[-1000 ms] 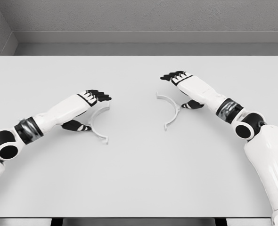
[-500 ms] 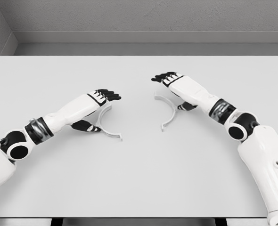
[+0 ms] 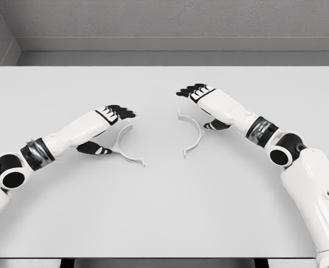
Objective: Assemble PVC drainage pipe clamps
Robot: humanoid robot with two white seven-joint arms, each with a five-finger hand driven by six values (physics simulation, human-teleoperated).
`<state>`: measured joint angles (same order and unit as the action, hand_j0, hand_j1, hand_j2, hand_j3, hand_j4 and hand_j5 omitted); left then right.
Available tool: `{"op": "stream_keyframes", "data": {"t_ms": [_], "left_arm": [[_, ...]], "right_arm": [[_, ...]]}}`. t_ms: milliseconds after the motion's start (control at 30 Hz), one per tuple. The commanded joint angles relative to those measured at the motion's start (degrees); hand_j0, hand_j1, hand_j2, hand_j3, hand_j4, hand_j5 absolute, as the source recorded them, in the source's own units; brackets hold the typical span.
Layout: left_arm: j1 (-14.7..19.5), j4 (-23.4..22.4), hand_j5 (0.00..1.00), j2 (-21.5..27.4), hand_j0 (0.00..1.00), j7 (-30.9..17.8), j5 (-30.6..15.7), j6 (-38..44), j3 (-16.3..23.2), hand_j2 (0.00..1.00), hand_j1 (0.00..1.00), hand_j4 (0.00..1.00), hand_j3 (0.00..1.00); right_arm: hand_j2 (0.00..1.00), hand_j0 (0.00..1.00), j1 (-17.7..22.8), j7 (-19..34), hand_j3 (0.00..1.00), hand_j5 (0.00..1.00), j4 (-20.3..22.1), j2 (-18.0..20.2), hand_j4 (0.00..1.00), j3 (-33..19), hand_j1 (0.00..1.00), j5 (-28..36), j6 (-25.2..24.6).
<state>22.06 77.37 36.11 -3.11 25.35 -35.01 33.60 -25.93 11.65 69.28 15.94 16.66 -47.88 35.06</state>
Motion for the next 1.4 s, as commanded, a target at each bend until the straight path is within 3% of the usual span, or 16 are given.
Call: {"op": "stream_keyframes", "data": {"t_ms": [0,433,533,1367], "left_arm": [[0.0,-0.2,1.00,1.3,1.00,0.0,-0.4,0.0,-0.2,1.00,1.00,1.00,1.00],[1.0,-1.0,1.00,-1.0,1.00,0.0,0.0,0.0,0.2,1.00,1.00,1.00,1.00],[1.0,-0.9,1.00,-1.5,1.00,0.0,0.0,0.0,0.2,1.00,1.00,1.00,1.00],[0.8,-0.7,1.00,-4.9,1.00,0.0,-0.1,0.0,0.2,1.00,1.00,1.00,1.00]], "right_arm": [[1.00,1.00,0.1,-0.1,1.00,1.00,0.1,0.2,1.00,-0.2,1.00,0.5,-0.1],[1.00,1.00,1.1,0.0,1.00,1.00,0.1,0.3,1.00,-0.3,1.00,0.5,-0.1],[1.00,1.00,2.2,0.2,1.00,1.00,2.8,0.3,1.00,-0.3,1.00,0.5,-0.1],[1.00,1.00,1.6,0.1,1.00,1.00,2.2,-0.6,1.00,2.8,1.00,0.3,-0.1]]}}
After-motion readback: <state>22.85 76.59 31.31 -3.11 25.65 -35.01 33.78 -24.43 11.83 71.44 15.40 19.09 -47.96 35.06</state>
